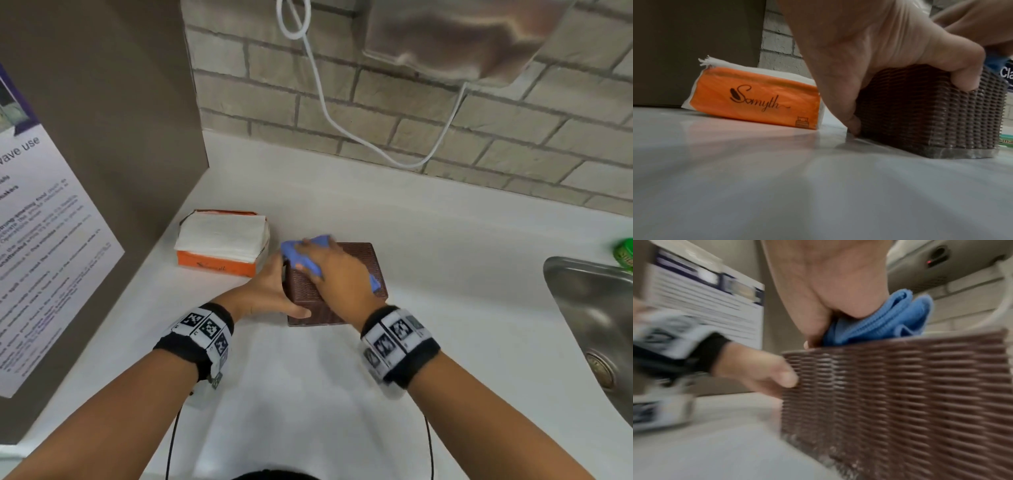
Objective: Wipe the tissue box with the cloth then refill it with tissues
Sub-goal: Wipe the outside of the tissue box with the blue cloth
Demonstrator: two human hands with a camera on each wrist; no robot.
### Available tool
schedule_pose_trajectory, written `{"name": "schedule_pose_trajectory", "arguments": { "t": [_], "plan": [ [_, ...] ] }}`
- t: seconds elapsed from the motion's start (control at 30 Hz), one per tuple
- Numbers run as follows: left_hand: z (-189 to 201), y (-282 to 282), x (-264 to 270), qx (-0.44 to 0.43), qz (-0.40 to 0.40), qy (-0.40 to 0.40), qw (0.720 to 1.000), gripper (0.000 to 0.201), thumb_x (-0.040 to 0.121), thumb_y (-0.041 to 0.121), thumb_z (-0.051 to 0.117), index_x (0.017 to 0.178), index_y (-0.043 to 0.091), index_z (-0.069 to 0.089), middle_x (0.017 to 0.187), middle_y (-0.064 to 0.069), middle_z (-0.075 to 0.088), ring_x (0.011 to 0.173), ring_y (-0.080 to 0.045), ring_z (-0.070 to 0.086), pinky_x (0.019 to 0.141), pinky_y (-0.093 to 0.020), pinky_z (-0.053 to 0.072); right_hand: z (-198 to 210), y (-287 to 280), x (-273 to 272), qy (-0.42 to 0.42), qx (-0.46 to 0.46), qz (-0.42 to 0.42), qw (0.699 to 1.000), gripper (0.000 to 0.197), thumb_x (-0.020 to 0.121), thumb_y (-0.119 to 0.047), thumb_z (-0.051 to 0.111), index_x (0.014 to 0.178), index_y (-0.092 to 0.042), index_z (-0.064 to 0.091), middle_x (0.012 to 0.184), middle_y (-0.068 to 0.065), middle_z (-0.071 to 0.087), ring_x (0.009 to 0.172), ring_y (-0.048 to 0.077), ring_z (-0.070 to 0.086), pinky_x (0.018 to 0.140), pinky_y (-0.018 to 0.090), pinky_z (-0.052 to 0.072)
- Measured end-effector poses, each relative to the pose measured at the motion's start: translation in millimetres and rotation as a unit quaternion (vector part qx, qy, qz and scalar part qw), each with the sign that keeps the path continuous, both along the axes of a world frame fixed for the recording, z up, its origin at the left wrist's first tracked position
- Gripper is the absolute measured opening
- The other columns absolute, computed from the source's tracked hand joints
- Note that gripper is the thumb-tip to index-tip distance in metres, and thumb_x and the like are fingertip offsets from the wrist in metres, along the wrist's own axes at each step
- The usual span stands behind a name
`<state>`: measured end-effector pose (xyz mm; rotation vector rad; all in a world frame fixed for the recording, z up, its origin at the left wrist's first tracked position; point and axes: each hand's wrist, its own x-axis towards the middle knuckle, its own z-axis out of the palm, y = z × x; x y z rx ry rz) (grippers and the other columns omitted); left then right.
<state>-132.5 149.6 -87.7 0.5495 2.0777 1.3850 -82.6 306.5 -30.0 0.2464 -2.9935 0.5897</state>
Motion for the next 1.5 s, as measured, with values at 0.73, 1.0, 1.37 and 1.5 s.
{"name": "schedule_pose_trajectory", "arguments": {
  "t": [0.73,1.0,1.37,1.5],
  "plan": [
    [0.0,-6.1,-10.0,-0.029,-0.016,-0.021,0.999,0.136,0.042,0.050,0.093,0.149,0.003,0.022,0.128,0.003,0.058,0.112,-0.001,0.059,0.089,-0.014,0.050,4.3,4.7,41.2,-0.033,0.001,0.064,0.997,0.044,0.095,-0.013,0.049,0.138,-0.025,0.048,0.149,-0.004,0.042,0.136,0.026,0.038,0.110,0.037,0.032],
    [4.7,-0.7,-5.8,-0.017,0.013,-0.002,1.000,0.120,0.063,0.003,0.089,0.149,0.028,0.010,0.139,0.010,0.033,0.129,-0.003,0.032,0.096,-0.017,0.034,41.1,94.2,47.8,-0.008,-0.212,-0.187,0.959,0.031,0.095,-0.038,0.051,0.106,-0.015,0.068,0.091,0.007,0.070,0.085,0.025,0.065,0.069,0.026,0.048],
    [-0.8,-4.6,-7.6,-0.022,0.024,0.031,0.999,0.124,0.041,0.036,0.089,0.140,0.039,0.016,0.145,0.004,0.032,0.136,-0.012,0.035,0.109,-0.033,0.041,-12.1,1.8,27.1,-0.020,0.061,-0.020,0.998,0.044,0.100,-0.042,0.034,0.144,-0.034,0.036,0.156,-0.008,0.028,0.145,0.028,0.021,0.118,0.045,0.008],
    [1.7,-4.3,-7.7,-0.026,0.031,0.042,0.998,0.120,0.039,0.036,0.088,0.137,0.040,0.020,0.140,0.009,0.030,0.135,-0.012,0.033,0.109,-0.034,0.040,-3.8,18.1,-1.6,-0.029,0.079,0.069,0.994,0.040,0.099,-0.037,0.041,0.139,-0.037,0.044,0.154,-0.008,0.034,0.142,0.029,0.027,0.115,0.049,0.022]
  ]
}}
